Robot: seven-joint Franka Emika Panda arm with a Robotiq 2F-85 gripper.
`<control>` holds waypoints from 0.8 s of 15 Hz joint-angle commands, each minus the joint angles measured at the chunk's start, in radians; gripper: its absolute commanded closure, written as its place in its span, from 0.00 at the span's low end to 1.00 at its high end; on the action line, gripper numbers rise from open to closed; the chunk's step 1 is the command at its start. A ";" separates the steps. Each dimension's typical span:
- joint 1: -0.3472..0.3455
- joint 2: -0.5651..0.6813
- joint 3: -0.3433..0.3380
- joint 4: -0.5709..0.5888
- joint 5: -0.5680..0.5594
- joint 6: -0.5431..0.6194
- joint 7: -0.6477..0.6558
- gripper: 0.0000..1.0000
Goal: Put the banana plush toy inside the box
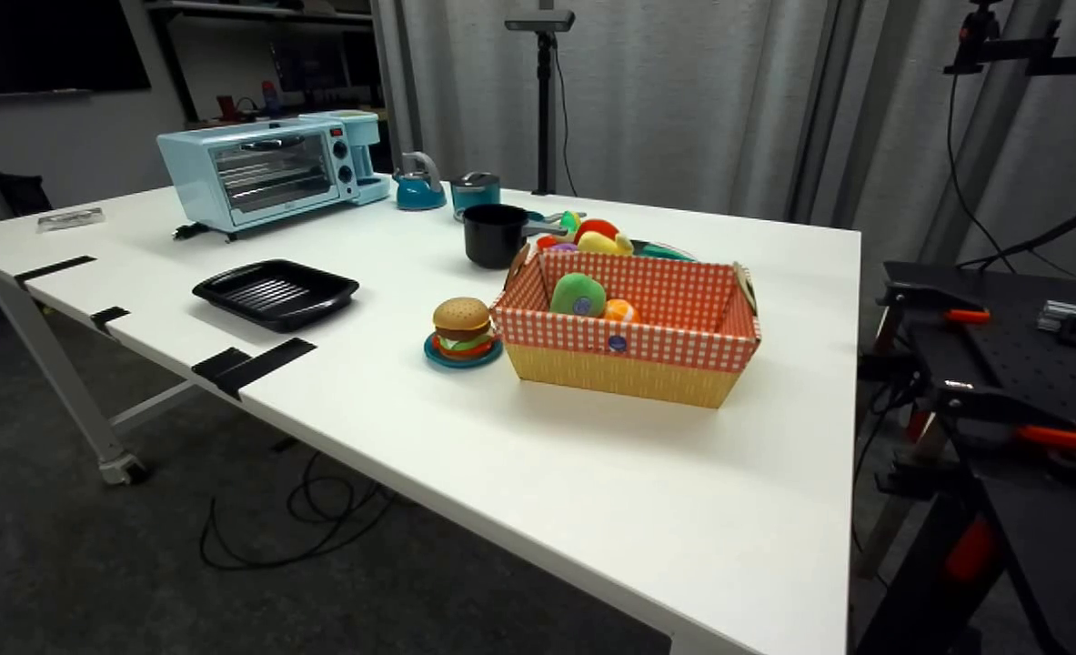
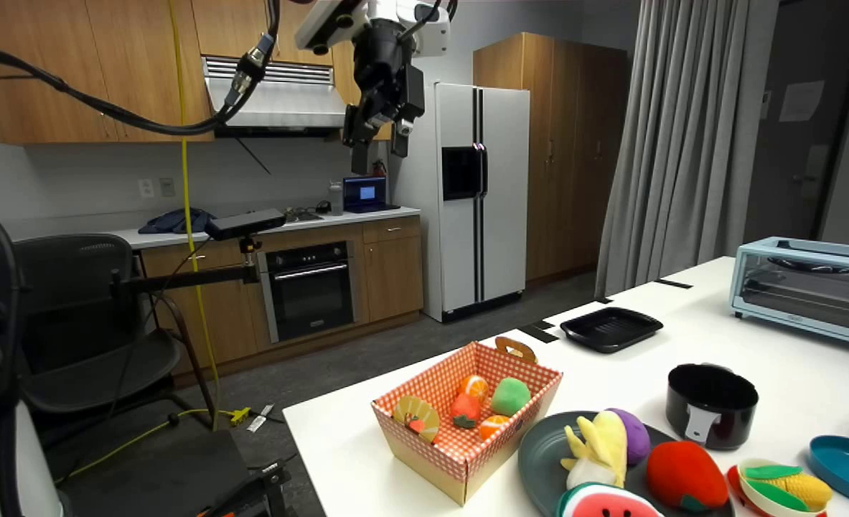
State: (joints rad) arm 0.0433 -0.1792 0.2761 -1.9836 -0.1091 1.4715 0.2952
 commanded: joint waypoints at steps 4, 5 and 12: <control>0.039 0.009 -0.048 -0.006 -0.002 0.017 0.017 0.00; 0.039 0.013 -0.053 -0.007 -0.002 0.023 0.019 0.00; 0.022 0.043 -0.113 -0.027 0.016 0.110 0.031 0.00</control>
State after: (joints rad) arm 0.0623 -0.1414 0.1956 -1.9969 -0.1090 1.5364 0.2982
